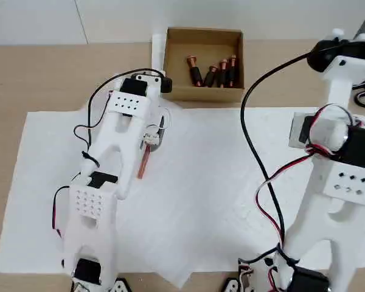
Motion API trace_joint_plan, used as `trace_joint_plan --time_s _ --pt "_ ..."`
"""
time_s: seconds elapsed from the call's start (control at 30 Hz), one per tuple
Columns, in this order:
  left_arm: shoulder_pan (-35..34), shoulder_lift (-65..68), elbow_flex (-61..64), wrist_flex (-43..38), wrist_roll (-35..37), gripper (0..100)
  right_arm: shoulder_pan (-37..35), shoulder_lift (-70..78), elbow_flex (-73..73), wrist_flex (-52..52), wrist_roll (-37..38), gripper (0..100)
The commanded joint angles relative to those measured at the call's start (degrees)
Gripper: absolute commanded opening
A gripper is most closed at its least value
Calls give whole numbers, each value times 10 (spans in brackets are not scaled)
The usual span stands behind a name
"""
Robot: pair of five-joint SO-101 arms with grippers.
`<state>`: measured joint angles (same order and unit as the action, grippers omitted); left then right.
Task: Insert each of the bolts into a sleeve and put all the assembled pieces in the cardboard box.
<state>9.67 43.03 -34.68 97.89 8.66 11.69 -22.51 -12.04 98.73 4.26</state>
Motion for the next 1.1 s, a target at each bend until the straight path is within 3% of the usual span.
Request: trace_joint_plan --time_s 0.0,0.57,0.8,1.07 --pt "4 9 -22 -7 -3 87 0 -19 -3 1 -6 4" --pt "8 35 -27 -4 -1 5 0 -19 -3 1 -6 4" --pt "3 33 -127 26 -3 5 0 -20 -3 1 -6 4" --pt "-7 -57 -143 26 -3 5 0 -23 -3 1 -3 4"
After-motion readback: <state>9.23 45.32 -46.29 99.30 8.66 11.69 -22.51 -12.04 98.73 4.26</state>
